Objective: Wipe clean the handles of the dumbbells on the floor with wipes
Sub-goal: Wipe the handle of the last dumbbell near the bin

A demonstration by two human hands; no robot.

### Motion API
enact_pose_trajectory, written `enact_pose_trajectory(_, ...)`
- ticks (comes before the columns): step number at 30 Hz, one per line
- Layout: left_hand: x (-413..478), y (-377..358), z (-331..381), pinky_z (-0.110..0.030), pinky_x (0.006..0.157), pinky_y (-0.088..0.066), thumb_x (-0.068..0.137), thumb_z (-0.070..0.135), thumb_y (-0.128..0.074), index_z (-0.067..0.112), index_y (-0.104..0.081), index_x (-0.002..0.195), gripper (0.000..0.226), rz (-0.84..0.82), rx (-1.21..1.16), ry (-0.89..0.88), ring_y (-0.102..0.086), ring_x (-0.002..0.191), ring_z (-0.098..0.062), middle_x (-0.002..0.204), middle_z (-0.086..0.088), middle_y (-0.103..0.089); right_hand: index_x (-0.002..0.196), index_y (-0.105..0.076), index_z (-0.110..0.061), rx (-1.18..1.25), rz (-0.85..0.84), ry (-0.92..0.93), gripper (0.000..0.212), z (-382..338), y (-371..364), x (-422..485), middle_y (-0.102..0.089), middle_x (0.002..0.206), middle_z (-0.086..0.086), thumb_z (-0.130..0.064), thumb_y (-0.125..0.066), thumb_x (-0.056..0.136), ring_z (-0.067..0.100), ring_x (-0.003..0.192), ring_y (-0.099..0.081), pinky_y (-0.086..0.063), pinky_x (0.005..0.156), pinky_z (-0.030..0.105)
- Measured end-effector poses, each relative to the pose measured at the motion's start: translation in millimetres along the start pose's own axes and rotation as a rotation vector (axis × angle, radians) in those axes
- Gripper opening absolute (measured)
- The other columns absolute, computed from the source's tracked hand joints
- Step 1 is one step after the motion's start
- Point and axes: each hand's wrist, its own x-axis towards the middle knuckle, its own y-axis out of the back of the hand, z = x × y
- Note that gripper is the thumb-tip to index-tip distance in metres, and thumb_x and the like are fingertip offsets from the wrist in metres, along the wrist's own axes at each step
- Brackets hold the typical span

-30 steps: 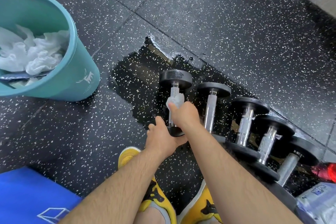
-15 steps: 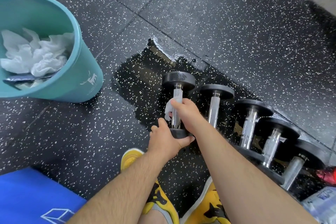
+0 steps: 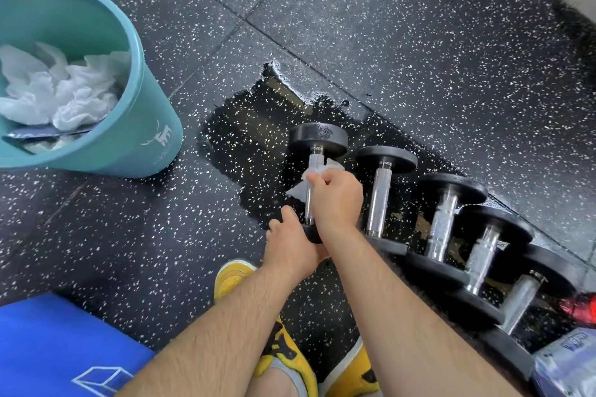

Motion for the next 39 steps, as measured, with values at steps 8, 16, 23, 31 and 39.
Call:
enact_pose_trajectory(8,-0.2,-0.3,0.3,-0.046,0.095,-0.049,0.081,0.035,-0.076,0.018,-0.033,0.116,0.057,-0.003,0.002,0.007,-0.047,0.111,-0.032,0.120,-0.010,-0.042,0.095,-0.074,-0.020,0.105,-0.089,0.103,0.025,4.2,-7.7,-1.9,-0.049,0.115,-0.005,-0.043,-0.065,0.092,0.015,0.110,-0.046,-0.043,0.092,0.029)
enact_pose_trajectory(16,0.1,0.5,2.1,-0.045,0.095,-0.048,0.082,0.028,-0.073,0.016,-0.032,0.116,0.055,-0.008,0.022,0.002,-0.047,0.112,-0.033,0.122,-0.013,-0.043,0.095,-0.072,-0.006,0.126,-0.051,-0.013,0.021,-4.8,-16.9,11.2,-0.055,0.097,-0.004,-0.021,-0.058,0.093,0.000,0.075,-0.050,-0.033,0.059,0.013)
enact_pose_trajectory(23,-1.5,0.3,3.0,-0.047,0.094,-0.050,0.082,0.033,-0.074,0.018,-0.033,0.113,0.053,0.010,-0.001,0.006,-0.048,0.109,-0.033,0.118,-0.011,-0.042,0.093,-0.079,-0.019,0.526,0.066,-0.266,0.017,-8.9,-16.2,15.2,-0.074,0.091,-0.002,-0.023,-0.063,0.094,0.009,0.080,-0.063,-0.052,0.072,0.021)
enact_pose_trajectory(31,-1.3,1.0,2.1,-0.046,0.093,-0.050,0.079,0.039,-0.077,0.019,-0.034,0.115,0.059,0.006,-0.002,-0.006,-0.048,0.108,-0.030,0.118,-0.009,-0.043,0.102,-0.067,-0.008,0.623,-0.034,-0.578,0.026,-18.4,-15.6,21.7,-0.066,0.086,0.002,-0.023,-0.046,0.102,0.017,0.071,-0.060,-0.043,0.060,0.028)
enact_pose_trajectory(39,0.1,-0.7,1.1,-0.045,0.092,-0.049,0.081,0.036,-0.075,0.018,-0.033,0.114,0.056,0.010,0.005,-0.002,-0.048,0.108,-0.032,0.117,-0.010,-0.043,0.072,-0.056,-0.020,0.484,0.023,-0.306,0.035,-20.6,-8.7,13.1,-0.054,0.071,-0.006,-0.022,-0.045,0.106,-0.004,0.058,-0.055,-0.038,0.050,0.014)
